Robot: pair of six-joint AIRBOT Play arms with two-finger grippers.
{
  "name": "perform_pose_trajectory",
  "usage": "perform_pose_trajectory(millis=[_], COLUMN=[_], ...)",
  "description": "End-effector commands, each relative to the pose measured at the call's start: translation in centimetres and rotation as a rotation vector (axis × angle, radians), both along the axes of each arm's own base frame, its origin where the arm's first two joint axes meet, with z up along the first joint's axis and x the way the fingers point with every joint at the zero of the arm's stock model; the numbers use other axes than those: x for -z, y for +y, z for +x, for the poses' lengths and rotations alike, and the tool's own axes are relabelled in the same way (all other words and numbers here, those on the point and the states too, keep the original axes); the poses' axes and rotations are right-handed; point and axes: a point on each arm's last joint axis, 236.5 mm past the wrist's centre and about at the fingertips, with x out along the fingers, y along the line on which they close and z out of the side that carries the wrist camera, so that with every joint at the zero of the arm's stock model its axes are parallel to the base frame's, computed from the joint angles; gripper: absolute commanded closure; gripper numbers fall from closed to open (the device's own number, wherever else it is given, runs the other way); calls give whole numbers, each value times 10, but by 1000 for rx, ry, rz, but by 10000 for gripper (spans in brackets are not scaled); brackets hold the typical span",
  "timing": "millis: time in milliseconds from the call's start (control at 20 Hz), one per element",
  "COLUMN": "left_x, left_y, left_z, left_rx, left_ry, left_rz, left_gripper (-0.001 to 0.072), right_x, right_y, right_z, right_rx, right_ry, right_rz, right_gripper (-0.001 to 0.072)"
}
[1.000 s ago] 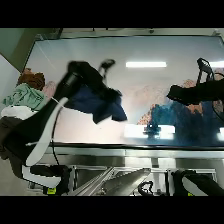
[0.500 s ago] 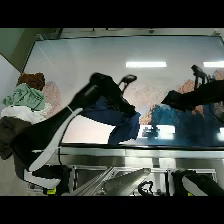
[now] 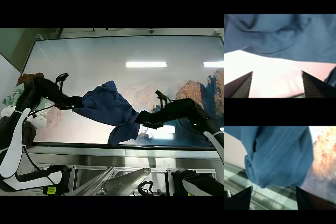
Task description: Fold the shirts.
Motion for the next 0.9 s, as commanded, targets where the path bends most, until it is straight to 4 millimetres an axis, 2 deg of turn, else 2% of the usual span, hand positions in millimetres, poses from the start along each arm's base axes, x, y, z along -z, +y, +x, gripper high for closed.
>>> perform_pose_trajectory(millis=[0,50,100,150,250,300,450,500,550,600,650,700,750,800,850], left_x=[40,47,51,54,63,69,91,95,97,96,92,87,82,77,73], left_y=[42,47,51,55,60,58,38,33,32,32,34,37,38,37,36], left_z=[8,13,21,32,48,48,22,16,16,20,26,33,37,39,40], left_rx=[-128,-137,-134,-130,-125,-117,-39,-29,-18,-22,-22,-28,-26,-20,-13], left_ry=[29,40,37,28,34,66,216,239,237,222,204,185,175,174,173], left_rz=[-91,-94,-92,-88,-83,-95,-133,-137,-135,-132,-128,-128,-130,-135,-137], left_gripper=[29,29,29,30,30,30,30,32,66,341,566,654,654,688,688], right_x=[6,0,-7,-12,-11,-6,5,4,0,-9,-19,-27,-30,-27,-22], right_y=[26,27,29,30,31,32,34,34,32,27,21,13,3,-10,-19], right_z=[14,24,32,37,40,39,22,20,21,22,23,22,19,14,11], right_rx=[12,20,25,24,29,28,-22,-26,-25,-27,-26,-17,-11,-7,3], right_ry=[9,-20,-48,-63,-54,-37,38,39,30,18,6,3,7,21,30], right_rz=[52,56,63,67,67,63,60,59,62,66,70,68,43,-12,-63], right_gripper=[113,172,334,367,359,359,359,359,359,359,359,356,266,169,171])
